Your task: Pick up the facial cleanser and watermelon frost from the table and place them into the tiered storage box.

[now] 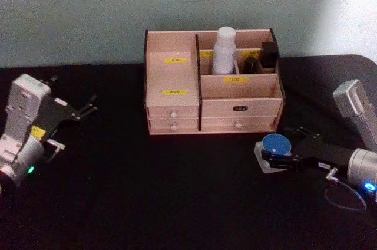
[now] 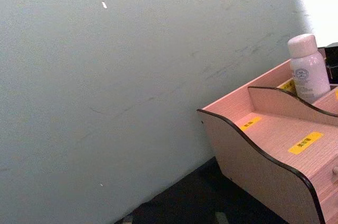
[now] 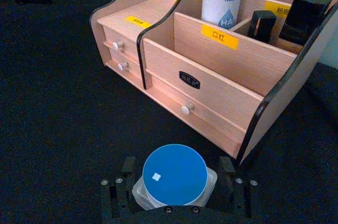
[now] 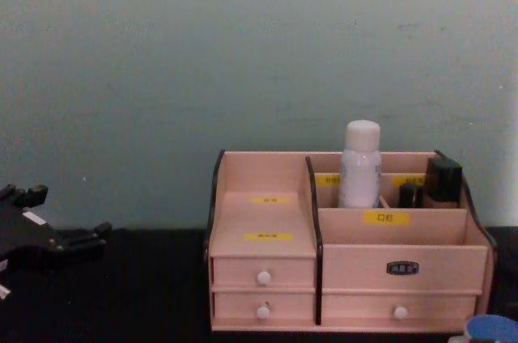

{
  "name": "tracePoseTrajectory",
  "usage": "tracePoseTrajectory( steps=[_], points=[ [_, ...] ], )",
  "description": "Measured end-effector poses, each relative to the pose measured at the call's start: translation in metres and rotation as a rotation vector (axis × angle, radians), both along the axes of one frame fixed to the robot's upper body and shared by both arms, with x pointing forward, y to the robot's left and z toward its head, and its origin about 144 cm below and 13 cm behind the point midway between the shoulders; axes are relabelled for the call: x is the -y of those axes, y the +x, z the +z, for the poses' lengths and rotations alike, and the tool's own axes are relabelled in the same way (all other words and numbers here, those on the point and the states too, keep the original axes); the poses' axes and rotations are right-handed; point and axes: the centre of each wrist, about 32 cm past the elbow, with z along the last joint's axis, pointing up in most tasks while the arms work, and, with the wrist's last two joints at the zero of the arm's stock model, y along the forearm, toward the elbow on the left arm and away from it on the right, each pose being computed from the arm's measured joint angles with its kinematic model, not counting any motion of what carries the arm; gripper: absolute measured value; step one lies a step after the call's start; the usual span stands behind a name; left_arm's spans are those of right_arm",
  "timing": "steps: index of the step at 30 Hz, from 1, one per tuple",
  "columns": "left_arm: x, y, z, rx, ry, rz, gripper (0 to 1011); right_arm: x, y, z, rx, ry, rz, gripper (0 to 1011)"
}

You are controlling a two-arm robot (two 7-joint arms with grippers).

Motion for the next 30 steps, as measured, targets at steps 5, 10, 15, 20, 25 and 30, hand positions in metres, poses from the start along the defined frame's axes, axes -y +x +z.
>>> tracePoseTrajectory(
  steps=[5,10,15,20,25,30],
  points=[
    [0.0,0.0,0.0,0.0,0.0,0.0,1001,0.002,-0.004,0.002,-0.001,-0.005,0.0,1002],
    [0.0,0.0,0.0,0.0,0.0,0.0,1001,0.002,-0.006,0.002,-0.007,-0.007,0.001,1003],
    [0.0,0.0,0.0,0.0,0.0,0.0,1001,0.002,-0.007,0.001,-0.016,-0.009,0.005,1002],
    [0.0,0.0,0.0,0.0,0.0,0.0,1002,0.002,-0.009,0.001,-0.024,-0.012,0.008,1003],
    [0.0,0.0,0.0,0.0,0.0,0.0,1001,0.002,-0.01,0.001,-0.029,-0.015,0.01,1002],
    [0.0,0.0,0.0,0.0,0.0,0.0,1001,0.002,-0.011,0.001,-0.033,-0.019,0.013,1003]
  ],
)
